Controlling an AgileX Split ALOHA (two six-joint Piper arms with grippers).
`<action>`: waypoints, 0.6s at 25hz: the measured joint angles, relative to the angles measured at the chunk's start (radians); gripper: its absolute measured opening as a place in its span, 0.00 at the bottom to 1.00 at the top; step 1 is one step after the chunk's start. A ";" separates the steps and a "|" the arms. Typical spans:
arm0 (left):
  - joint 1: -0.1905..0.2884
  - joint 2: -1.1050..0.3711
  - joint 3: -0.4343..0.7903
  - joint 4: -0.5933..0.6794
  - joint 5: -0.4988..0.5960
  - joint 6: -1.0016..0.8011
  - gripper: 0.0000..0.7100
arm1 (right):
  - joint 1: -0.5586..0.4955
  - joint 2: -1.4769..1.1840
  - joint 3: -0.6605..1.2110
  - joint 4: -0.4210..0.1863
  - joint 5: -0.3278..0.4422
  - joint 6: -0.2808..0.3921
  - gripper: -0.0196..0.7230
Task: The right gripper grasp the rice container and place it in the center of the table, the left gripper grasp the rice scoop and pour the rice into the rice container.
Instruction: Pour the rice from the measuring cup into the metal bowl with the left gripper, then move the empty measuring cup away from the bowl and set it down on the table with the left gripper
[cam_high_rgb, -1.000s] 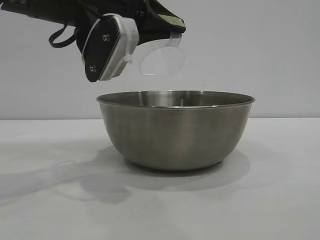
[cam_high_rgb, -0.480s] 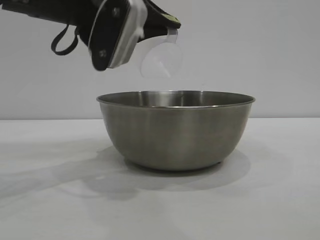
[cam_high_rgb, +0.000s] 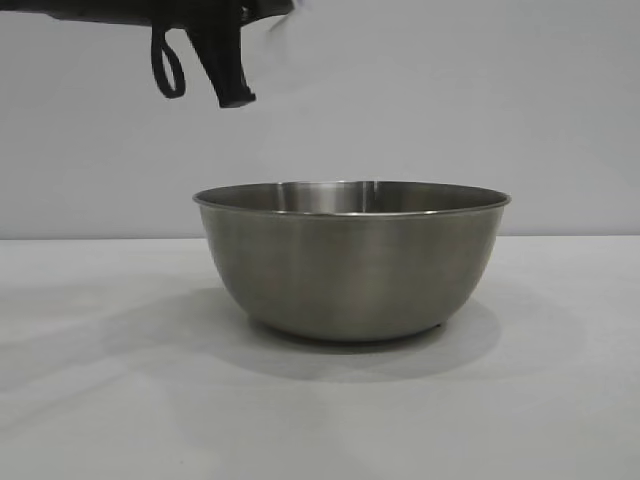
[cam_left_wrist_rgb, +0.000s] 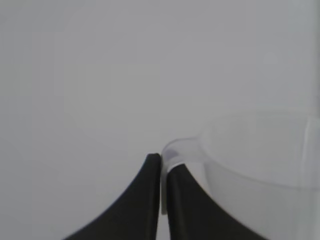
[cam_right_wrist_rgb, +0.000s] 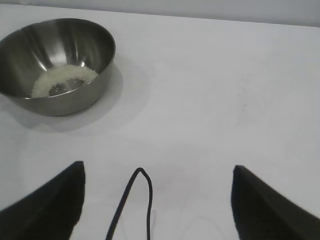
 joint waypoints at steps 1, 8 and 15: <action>0.000 0.000 0.000 -0.051 0.000 -0.060 0.00 | 0.000 0.000 0.000 0.000 0.000 0.000 0.72; 0.000 0.000 0.002 -0.355 0.000 -0.470 0.00 | 0.000 0.000 0.000 0.000 0.000 0.000 0.72; 0.000 0.002 0.053 -0.533 -0.002 -0.574 0.00 | 0.000 0.000 0.000 0.000 0.000 0.000 0.72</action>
